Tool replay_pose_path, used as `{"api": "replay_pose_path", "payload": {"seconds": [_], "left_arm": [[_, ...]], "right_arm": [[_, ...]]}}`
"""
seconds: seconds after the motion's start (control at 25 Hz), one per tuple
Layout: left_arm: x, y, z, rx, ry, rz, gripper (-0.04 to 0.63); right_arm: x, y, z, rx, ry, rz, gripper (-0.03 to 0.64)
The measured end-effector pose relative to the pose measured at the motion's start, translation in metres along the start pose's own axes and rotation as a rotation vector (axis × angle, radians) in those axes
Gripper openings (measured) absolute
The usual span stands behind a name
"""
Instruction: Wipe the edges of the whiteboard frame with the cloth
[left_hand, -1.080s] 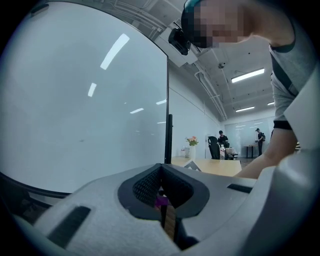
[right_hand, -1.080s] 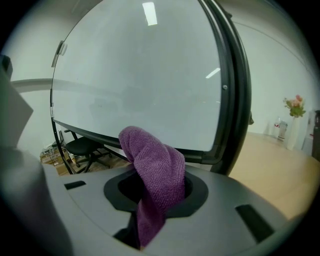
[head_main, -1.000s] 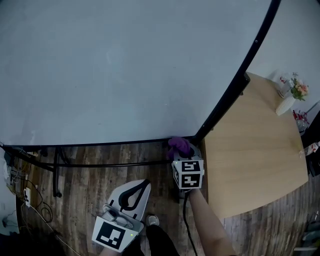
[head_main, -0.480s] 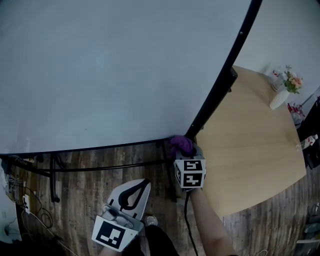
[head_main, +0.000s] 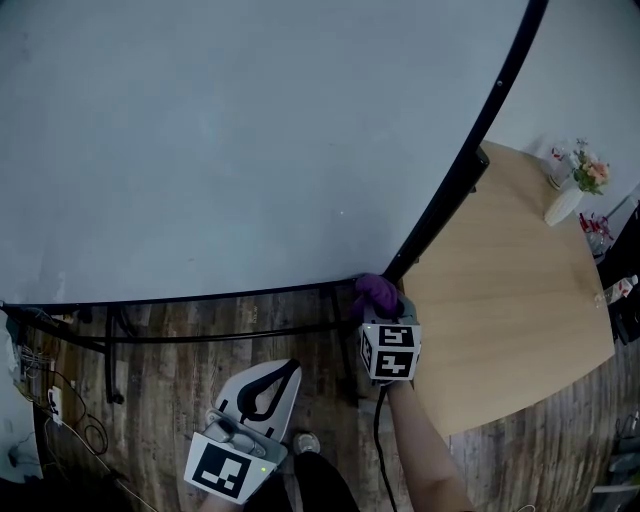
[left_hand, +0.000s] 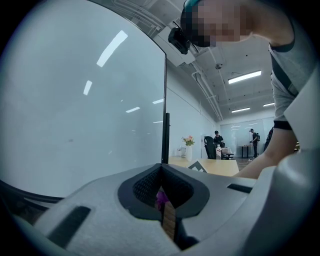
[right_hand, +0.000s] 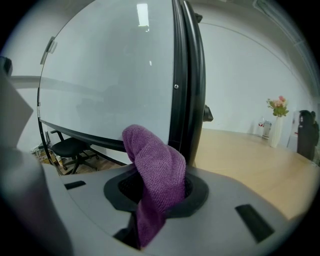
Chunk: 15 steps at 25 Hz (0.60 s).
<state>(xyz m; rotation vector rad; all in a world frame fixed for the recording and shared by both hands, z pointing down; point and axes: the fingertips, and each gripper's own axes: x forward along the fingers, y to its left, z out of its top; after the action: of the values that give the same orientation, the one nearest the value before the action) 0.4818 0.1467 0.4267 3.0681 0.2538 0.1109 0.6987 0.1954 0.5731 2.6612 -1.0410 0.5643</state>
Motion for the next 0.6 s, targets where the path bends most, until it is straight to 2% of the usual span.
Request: {"api": "replay_pose_path", "payload": {"seconds": [0.28,0.6], "left_arm": [[-0.026,0.015,0.010,0.015,-0.004,0.019,0.017],[-0.079,0.034,0.030,0.047,-0.031,0.037,0.017]], "right_arm": [[-0.028,0.012,0.012,0.006,-0.054,-0.012,0.091],[-0.097,0.049,0.036,-0.028,-0.108,-0.002,0.091]]}}
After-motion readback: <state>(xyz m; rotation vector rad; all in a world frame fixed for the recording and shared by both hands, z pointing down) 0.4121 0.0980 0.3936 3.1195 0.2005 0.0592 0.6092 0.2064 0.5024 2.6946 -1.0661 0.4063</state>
